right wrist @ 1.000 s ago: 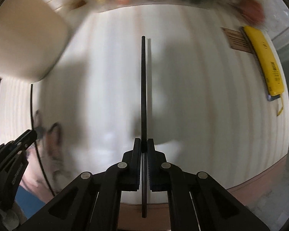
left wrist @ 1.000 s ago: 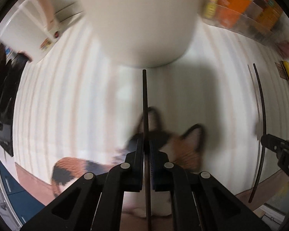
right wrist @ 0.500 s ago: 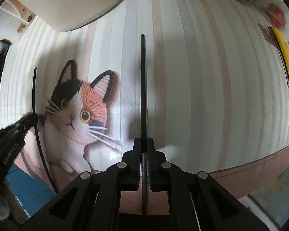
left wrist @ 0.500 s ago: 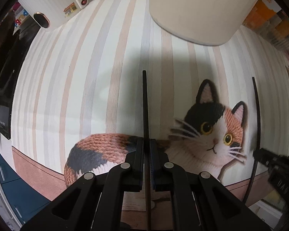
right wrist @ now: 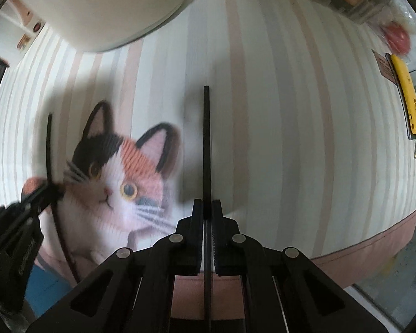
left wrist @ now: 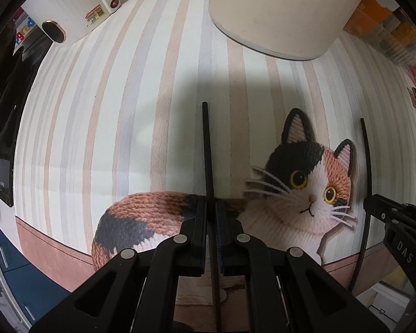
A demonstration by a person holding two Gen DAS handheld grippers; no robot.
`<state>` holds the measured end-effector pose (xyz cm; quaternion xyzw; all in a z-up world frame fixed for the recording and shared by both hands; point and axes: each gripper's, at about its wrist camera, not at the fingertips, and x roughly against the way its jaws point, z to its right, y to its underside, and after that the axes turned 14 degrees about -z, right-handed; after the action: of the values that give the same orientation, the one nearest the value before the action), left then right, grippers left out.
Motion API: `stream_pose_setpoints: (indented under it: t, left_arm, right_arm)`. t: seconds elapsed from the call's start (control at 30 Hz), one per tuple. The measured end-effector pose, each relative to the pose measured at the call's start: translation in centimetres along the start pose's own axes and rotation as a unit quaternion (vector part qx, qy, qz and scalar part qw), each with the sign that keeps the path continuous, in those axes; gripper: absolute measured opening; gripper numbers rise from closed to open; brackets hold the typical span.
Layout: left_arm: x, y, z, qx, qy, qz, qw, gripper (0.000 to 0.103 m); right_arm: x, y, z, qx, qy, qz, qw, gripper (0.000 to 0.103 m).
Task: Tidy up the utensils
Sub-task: 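Lift both black chopsticks and carry them over the beige holder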
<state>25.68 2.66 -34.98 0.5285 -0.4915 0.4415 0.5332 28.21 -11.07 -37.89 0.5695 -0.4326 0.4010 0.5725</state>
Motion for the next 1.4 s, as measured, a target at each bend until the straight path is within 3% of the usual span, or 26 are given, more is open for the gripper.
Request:
stream_pose_setpoints:
  t: [0.17, 0.27, 0.4, 0.43, 0.73, 0.93, 1.1, 1.4]
  left_arm:
    - [0.0, -0.5, 0.7, -0.01, -0.007, -0.004, 0.9999, 0.004]
    - [0.1, -0.7, 1.1, -0.014, -0.01, -0.005, 0.9998, 0.004]
    - [0.3, -0.9, 1.6, -0.018, -0.012, -0.004, 0.9998, 0.004]
    - [0.4, -1.0, 1.7, -0.023, -0.016, -0.003, 0.9996, 0.004]
    - [0.6, -2.1, 3.3, -0.039, -0.038, 0.005, 0.9985, 0.003]
    - [4.5, -1.8, 2.8, -0.026, -0.035, 0.059, 0.9973, 0.003]
    - [9.2, -1.1, 2.0, -0.009, -0.023, 0.122, 0.9922, 0.003]
    - [14.8, 0.3, 0.2, 0.007, -0.011, 0.199, 0.9798, 0.003]
  right_arm:
    - [-0.1, 0.4, -2.4, 0.008, 0.014, -0.012, 1.0, 0.007]
    - [0.3, -2.1, -3.4, 0.014, 0.016, -0.025, 0.999, 0.007]
    - [1.1, -4.0, -3.5, 0.02, 0.02, -0.033, 0.999, 0.007]
    - [1.8, -3.7, -1.9, 0.02, 0.02, -0.033, 0.999, 0.007]
    - [2.5, -3.6, -0.7, 0.015, 0.015, -0.033, 0.999, 0.006]
    - [3.4, -1.7, -0.6, 0.001, -0.015, 0.02, 1.0, 0.006]
    - [8.1, 0.1, -0.5, -0.002, -0.029, 0.101, 0.994, 0.006]
    - [14.0, 1.9, 0.5, -0.019, -0.043, 0.197, 0.979, 0.005]
